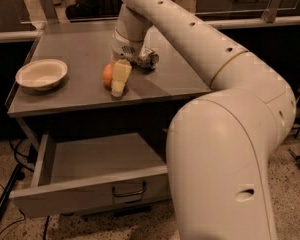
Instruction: Place orange into top drawer
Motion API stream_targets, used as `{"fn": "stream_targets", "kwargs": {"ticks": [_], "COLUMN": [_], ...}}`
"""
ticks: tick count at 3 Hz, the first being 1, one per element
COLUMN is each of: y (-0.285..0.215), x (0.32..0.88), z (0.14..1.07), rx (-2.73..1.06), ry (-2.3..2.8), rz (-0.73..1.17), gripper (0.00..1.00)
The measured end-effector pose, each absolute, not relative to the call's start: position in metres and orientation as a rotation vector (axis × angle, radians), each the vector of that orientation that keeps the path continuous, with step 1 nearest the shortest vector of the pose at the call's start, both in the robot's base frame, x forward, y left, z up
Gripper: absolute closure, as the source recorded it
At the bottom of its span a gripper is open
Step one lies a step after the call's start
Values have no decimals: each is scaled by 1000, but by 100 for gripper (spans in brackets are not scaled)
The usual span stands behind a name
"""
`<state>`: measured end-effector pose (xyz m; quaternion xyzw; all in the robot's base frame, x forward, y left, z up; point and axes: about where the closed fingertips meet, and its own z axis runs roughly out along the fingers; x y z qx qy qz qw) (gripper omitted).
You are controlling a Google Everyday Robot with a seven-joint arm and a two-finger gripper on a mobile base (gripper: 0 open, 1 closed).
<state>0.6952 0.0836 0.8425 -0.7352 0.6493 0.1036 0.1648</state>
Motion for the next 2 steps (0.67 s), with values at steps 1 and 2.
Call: {"fn": "stream_targets", "kwargs": {"ticks": [1,2], "y": [84,84], "x": [695,695], "z": [842,842], "rx": [-2095,-2095], "ry": [1850,1850], "rz": [295,295], "gripper": [42,73]}}
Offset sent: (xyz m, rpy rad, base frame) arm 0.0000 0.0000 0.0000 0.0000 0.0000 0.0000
